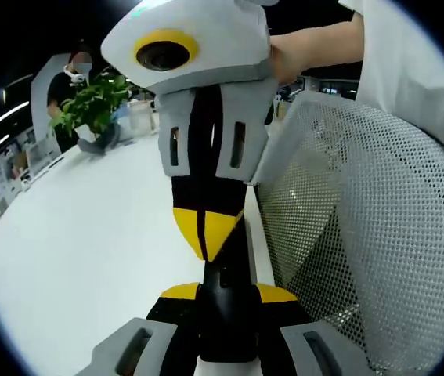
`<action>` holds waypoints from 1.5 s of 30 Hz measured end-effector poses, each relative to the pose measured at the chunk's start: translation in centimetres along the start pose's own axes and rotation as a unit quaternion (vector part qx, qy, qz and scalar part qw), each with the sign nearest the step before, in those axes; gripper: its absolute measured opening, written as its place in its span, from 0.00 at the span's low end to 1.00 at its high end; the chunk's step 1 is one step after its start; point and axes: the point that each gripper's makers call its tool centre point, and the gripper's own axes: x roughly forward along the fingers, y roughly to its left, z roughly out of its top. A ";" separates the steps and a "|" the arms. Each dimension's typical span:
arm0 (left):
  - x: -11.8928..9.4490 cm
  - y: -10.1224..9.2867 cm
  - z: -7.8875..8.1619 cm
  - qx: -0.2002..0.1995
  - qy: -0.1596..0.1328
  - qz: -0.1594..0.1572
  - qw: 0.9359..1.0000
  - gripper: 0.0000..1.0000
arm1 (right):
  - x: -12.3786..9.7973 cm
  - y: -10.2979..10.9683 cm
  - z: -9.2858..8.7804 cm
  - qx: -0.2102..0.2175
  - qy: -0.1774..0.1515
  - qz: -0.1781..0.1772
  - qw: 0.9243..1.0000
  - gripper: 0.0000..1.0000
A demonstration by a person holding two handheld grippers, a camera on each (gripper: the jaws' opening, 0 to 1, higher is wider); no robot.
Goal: Press the specified remote control buttons in sequence, fully releasing each button before pressing the next.
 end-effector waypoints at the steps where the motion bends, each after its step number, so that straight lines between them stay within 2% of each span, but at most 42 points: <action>1: 0.0 0.0 0.0 0.000 0.000 0.000 1.000 0.25 | 0.0 0.2 -0.1 -0.016 0.013 0.002 1.000 0.00; 3: 0.0 0.0 0.0 0.000 0.000 0.000 1.000 0.25 | 0.0 0.3 -0.1 -0.038 0.029 -0.005 0.999 0.00; 7: 0.0 0.0 0.0 0.000 0.000 0.001 1.000 0.25 | 0.1 0.2 -0.2 -0.039 0.037 -0.013 0.998 0.00; 12: 0.0 0.0 0.0 -0.002 0.000 0.001 1.000 0.25 | -0.3 0.2 -0.2 0.003 -0.009 -0.020 1.000 0.00; 15: 0.0 -0.1 0.0 0.000 -0.001 -0.001 1.000 0.25 | -0.6 0.6 -0.6 0.010 -0.014 -0.015 1.000 0.00; 18: 0.0 -0.1 0.0 0.001 -0.001 -0.002 1.000 0.25 | -1.1 1.3 0.1 0.025 -0.044 -0.007 0.999 0.00; 21: 0.0 -0.1 0.0 0.001 -0.001 -0.003 1.000 0.25 | -0.9 1.8 0.5 0.012 -0.050 -0.005 0.999 0.00; 27: 0.0 -0.1 0.0 0.000 -0.002 -0.002 1.000 0.25 | -0.3 2.1 0.5 -0.017 -0.030 -0.008 0.999 0.00; 33: 0.0 -0.1 0.0 0.000 -0.001 -0.003 1.000 0.25 | 0.0 2.0 0.4 -0.094 0.001 -0.039 0.995 0.00; 37: 0.0 -0.1 0.0 0.000 0.000 -0.003 1.000 0.25 | 0.0 2.0 0.5 -0.086 -0.013 -0.051 0.995 0.00; 41: 0.0 -0.1 0.0 0.000 -0.001 -0.002 1.000 0.25 | -0.2 1.9 0.5 -0.057 -0.033 -0.050 0.997 0.00; 45: 0.0 -0.1 0.1 0.000 0.000 -0.001 1.000 0.25 | -0.3 2.1 0.6 -0.056 -0.038 -0.051 0.996 0.00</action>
